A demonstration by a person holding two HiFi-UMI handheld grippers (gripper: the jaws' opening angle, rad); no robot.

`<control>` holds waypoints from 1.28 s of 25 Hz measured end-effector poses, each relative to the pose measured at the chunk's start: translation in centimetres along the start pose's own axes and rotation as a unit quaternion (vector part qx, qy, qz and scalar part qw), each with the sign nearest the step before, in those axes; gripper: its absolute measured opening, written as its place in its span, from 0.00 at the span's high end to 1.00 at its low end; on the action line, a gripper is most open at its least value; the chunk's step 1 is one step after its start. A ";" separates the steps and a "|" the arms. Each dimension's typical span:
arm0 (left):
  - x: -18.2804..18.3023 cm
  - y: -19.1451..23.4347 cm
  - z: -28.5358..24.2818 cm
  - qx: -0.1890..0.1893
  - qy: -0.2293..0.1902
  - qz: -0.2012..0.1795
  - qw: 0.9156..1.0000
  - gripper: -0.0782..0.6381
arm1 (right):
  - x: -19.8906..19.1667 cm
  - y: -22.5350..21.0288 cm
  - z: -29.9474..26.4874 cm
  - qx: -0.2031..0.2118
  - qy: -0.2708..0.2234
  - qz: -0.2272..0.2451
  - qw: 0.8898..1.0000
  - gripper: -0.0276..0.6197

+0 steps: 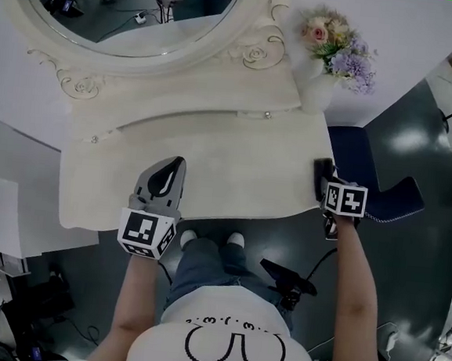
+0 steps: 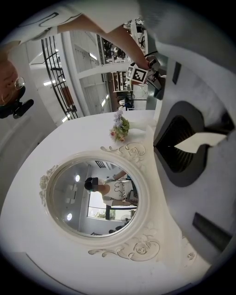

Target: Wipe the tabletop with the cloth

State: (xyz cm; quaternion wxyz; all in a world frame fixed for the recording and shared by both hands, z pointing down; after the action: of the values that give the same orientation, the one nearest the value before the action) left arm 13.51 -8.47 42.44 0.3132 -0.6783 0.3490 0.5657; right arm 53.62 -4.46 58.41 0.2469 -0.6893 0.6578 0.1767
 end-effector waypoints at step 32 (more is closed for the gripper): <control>4.6 10.4 4.7 0.023 -0.042 -0.001 0.999 0.89 | 5.2 8.1 11.5 -0.044 -0.212 -0.026 0.976 0.80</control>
State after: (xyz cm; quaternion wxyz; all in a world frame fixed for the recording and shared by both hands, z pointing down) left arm 2.83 -10.96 36.84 0.3439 -0.6467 0.3480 0.5851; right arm 46.83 -2.25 45.21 0.3553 -0.6633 0.5635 0.3410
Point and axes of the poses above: the fingertips, and each gripper's own axes: z backward along the fingers, y to its left, x out of its top, the point moved 3 cm from there along z, backward along the fingers, and after that the axes turned 5 degrees about x, right-handed, at the moved point
